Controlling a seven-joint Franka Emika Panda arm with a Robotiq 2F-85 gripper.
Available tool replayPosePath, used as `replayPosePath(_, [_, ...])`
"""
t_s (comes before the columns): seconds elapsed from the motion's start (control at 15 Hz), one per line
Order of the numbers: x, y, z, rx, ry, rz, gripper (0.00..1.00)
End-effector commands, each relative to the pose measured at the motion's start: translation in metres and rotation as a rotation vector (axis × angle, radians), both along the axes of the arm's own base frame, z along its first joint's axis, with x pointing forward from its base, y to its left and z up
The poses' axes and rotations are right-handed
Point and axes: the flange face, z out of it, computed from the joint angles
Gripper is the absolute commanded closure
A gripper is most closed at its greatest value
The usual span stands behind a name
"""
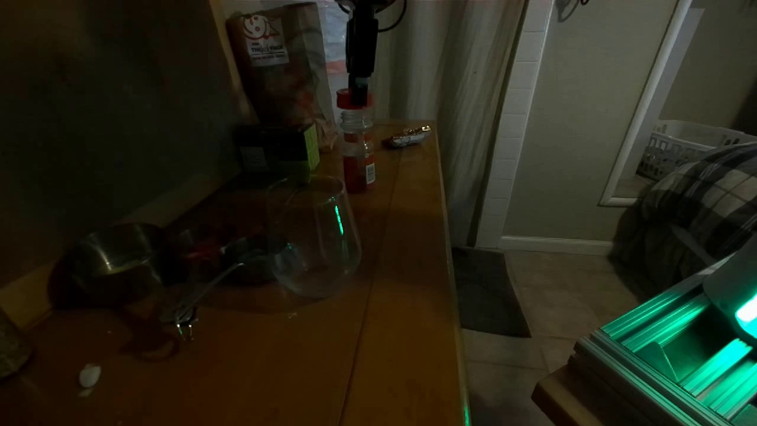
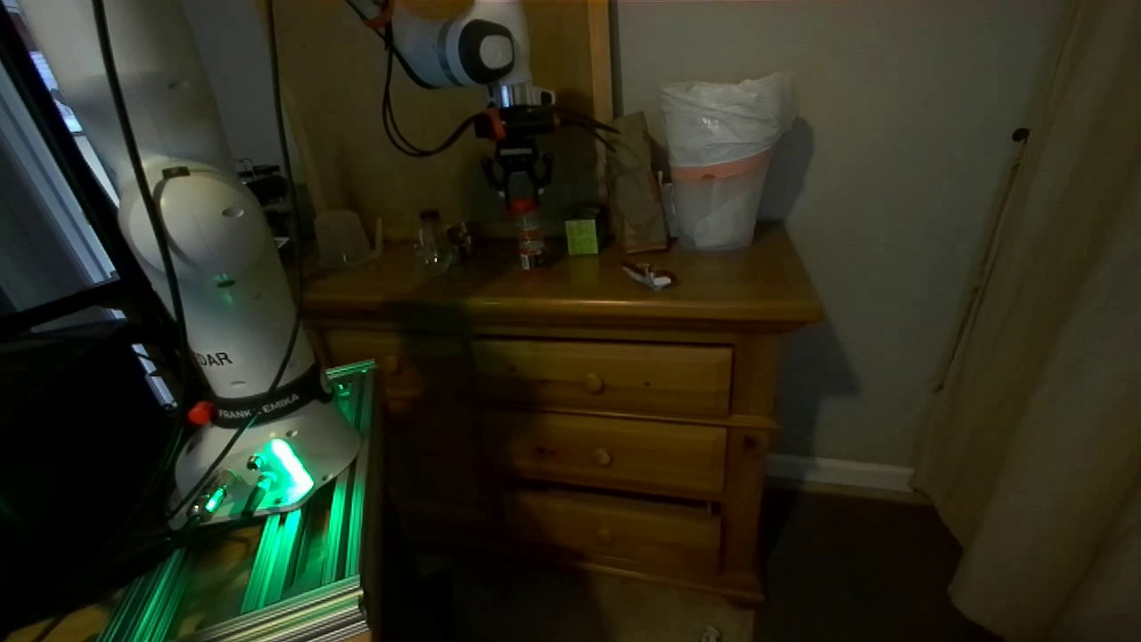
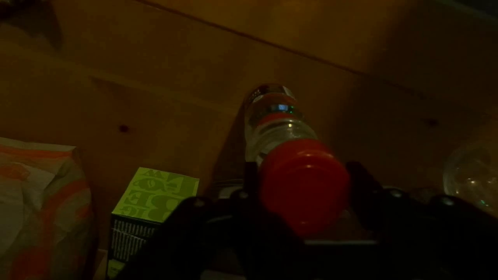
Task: Put the lid on the bottle
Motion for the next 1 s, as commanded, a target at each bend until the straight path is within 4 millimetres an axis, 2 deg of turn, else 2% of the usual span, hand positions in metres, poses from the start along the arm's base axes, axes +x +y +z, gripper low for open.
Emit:
replayPosePath(0.0, [0.0071, 0.0034, -0.0026, -0.008, 0.010, 0.019, 0.67])
replayPosePath(0.93, [0.0083, -0.0006, -0.0087, -0.028, 0.019, 0.014, 0.67])
